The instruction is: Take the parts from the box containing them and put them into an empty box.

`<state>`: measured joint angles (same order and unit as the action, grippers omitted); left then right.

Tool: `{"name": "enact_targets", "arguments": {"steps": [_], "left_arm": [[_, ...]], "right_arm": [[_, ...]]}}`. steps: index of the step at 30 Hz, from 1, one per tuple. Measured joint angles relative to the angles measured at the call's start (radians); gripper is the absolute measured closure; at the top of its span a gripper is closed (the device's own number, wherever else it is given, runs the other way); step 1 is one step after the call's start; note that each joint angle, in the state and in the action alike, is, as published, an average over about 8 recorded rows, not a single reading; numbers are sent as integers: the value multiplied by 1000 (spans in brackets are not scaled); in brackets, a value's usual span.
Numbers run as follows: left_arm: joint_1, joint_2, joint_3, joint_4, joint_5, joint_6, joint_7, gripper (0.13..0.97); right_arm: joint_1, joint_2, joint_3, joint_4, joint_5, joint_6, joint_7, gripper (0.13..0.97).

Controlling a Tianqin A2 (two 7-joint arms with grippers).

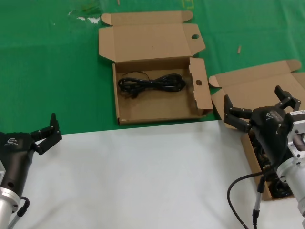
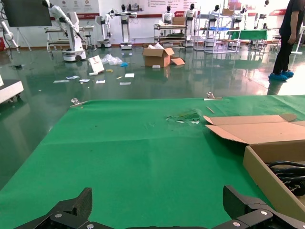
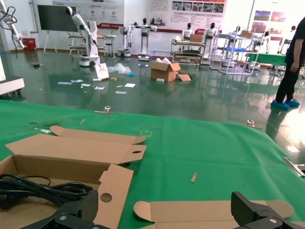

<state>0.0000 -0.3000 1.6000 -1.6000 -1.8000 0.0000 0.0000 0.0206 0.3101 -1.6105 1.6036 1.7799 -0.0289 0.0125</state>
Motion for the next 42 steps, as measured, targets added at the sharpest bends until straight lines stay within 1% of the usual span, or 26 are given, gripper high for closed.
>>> {"name": "enact_targets", "arguments": {"steps": [42], "left_arm": [[0,0,0,0,0,0,0,132]], "right_arm": [[0,0,0,0,0,0,0,129]]}}
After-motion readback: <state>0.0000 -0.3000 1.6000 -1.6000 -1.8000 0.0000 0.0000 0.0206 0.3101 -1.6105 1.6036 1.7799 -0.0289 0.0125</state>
